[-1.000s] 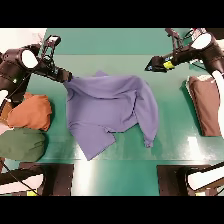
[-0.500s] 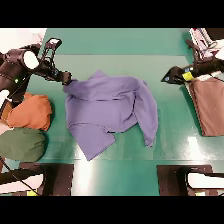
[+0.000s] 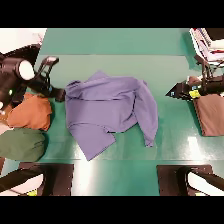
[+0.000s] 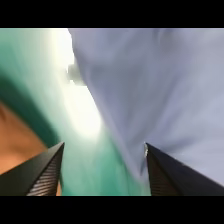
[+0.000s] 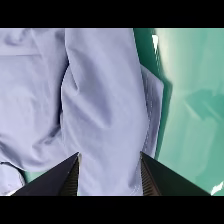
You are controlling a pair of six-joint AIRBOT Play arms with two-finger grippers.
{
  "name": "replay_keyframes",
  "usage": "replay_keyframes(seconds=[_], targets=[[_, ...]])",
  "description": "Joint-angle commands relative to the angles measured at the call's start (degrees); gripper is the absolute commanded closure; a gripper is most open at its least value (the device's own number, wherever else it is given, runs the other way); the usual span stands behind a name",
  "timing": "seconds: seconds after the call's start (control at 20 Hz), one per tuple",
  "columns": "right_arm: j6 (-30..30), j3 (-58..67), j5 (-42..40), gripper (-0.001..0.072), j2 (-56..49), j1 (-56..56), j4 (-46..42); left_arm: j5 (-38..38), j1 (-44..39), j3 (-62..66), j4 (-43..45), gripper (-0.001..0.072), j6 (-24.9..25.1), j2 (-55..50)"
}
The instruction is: Fold the shirts.
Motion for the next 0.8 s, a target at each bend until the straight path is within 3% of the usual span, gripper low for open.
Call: replay_keyframes(seconds=[0.0, 0.2, 0.35, 0.65, 0.7, 0.75], targets=[[-0.11, -2.47, -2.1, 0.0284, 3.85, -0.04, 0.0, -2.1, 0.02, -12.5, -3.28, 0.0116, -2.64, 7.1], [-0.11, -2.38, -2.05, 0.0284, 4.48, -0.04, 0.46, 2.54, 0.02, -24.09, -8.37, 0.0116, -5.38, 10.08], [-0.11, -2.36, -0.9, 0.0283, 4.48, -0.04, 0.5, 10.84, 0.02, -29.62, -12.28, 0.0116, -6.43, 10.08], [-0.11, -2.36, 0.37, 0.0284, 4.48, -0.04, 0.48, 21.81, 0.02, -33.22, -18.49, 0.0118, -7.41, 10.08], [-0.11, -2.36, 0.9, 0.0284, 4.48, -0.04, 0.46, 21.94, 0.02, -33.22, -18.49, 0.0237, -8.33, 10.08], [-0.11, -2.38, 1.77, 0.0283, 4.48, -0.04, 0.44, 22.03, 0.02, -33.22, -18.47, 0.0423, -8.39, 10.08]])
